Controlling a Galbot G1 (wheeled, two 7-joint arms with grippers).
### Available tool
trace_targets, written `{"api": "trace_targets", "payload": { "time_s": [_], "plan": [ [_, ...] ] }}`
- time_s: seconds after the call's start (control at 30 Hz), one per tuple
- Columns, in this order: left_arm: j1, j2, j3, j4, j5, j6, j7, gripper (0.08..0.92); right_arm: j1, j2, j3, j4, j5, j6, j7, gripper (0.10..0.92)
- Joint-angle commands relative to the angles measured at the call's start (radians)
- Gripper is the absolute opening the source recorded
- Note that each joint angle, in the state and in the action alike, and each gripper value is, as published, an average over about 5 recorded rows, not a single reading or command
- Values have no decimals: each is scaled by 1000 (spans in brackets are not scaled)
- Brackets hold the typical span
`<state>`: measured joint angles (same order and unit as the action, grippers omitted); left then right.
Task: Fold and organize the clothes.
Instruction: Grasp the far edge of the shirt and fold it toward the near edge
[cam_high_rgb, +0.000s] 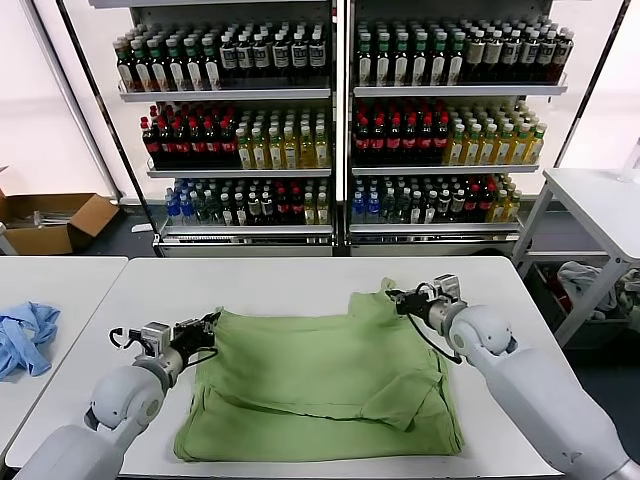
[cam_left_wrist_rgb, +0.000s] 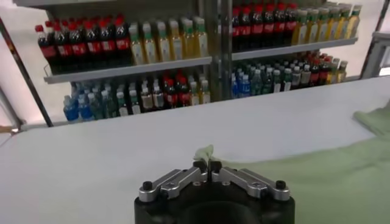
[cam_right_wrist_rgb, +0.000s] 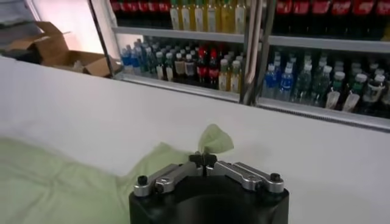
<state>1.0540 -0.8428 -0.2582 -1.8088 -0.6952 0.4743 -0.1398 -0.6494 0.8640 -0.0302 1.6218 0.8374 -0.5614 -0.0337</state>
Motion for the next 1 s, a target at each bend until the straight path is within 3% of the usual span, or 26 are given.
{"api": "trace_targets", "payload": {
  "time_s": [0.03, 0.57, 1.0],
  "plan": [
    [167, 30, -62, -192, 58, -27, -79, 85, -186, -126, 150, 255, 30, 10, -2, 106],
    [440, 39, -109, -351, 255, -47, -129, 85, -503, -242, 280, 507, 0, 31, -34, 106],
    [513, 39, -133, -375, 309, -63, -137, 85, -723, -304, 462, 562, -41, 62, -102, 106]
  ]
}}
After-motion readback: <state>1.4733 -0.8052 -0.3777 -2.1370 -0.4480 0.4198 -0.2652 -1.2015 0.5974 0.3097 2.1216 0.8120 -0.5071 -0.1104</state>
